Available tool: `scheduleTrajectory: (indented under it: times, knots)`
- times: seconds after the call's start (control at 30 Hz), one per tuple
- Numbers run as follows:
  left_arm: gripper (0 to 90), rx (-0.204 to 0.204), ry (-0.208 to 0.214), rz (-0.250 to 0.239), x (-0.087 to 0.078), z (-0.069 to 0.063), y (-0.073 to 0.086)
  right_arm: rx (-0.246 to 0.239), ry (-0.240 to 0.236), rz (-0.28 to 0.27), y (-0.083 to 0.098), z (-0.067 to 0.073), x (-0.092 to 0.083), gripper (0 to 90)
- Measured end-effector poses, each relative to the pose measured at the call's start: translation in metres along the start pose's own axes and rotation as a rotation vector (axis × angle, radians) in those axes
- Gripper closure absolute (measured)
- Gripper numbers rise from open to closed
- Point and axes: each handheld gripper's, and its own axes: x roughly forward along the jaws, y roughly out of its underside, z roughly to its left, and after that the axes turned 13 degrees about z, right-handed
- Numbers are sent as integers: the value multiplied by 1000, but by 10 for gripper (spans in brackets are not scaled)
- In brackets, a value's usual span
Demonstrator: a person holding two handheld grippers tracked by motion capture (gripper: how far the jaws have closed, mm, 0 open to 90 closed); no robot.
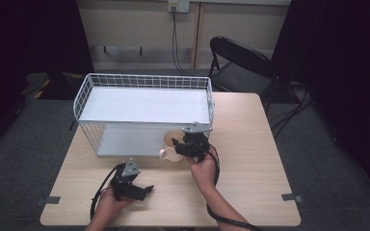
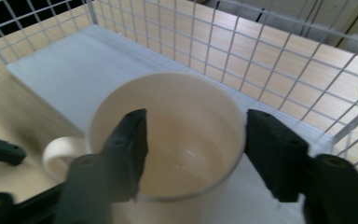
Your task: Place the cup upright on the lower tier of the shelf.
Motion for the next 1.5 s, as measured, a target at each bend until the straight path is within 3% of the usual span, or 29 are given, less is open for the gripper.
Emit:
scheduleTrajectory:
  times: [0.17, 0.4, 0.5, 0.67, 0.9, 1.03, 1.2, 1.5]
  knots:
    - [58, 0, 0, 0, 0, 0, 0, 22, -47, -9, 3, -2, -7, 256]
    - [58, 0, 0, 0, 0, 0, 0, 17, -80, -21, 6, 1, -18, 194]
    - [58, -1, 0, 0, 0, 0, 0, 10, -83, -1, 10, 6, -16, 173]
    - [58, 0, 0, 0, 0, 0, 0, 2, -31, 16, 16, 9, -9, 139]
    - [58, 0, 0, 0, 0, 0, 0, 15, -35, 26, 18, 9, -2, 150]
    - [58, 0, 0, 0, 0, 0, 0, -3, -11, 16, 17, 12, -2, 181]
    - [58, 0, 0, 0, 0, 0, 0, 11, -4, 17, 17, 12, 0, 199]
    - [58, 0, 0, 0, 0, 0, 0, 22, 8, 36, 20, 11, 5, 292]
